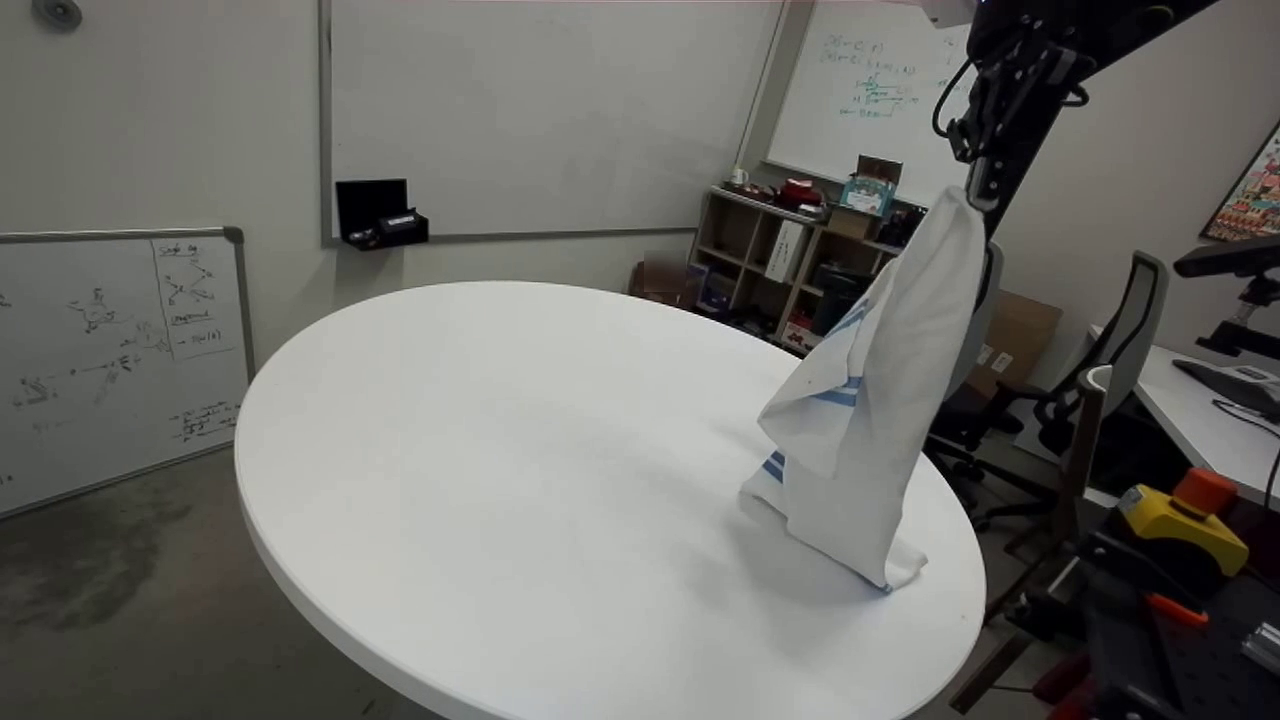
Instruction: Pick up the towel and put it on the table. Pick up the towel from the table and put it on the tripod
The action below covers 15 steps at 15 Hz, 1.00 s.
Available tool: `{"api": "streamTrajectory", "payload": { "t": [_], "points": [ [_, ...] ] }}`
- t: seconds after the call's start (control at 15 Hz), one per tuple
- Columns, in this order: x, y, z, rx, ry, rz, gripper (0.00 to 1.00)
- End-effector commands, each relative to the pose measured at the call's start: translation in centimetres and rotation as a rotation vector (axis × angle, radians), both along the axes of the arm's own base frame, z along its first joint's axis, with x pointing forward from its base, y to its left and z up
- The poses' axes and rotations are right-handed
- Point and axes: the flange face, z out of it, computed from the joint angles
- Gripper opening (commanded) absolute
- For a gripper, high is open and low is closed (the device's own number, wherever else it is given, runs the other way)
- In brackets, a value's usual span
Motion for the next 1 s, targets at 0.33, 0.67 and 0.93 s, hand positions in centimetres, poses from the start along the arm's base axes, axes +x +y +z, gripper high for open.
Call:
{"api": "streamTrajectory", "payload": {
  "t": [0.33, 0.67, 0.93],
  "points": [
    [-1.0, -0.7, -7.2, -0.125, 0.024, 0.037, 0.00],
    [-1.1, -1.0, -11.2, -0.193, 0.017, 0.032, 0.00],
    [-1.3, -1.3, -13.4, -0.245, 0.026, 0.030, 0.35]
  ]
}}
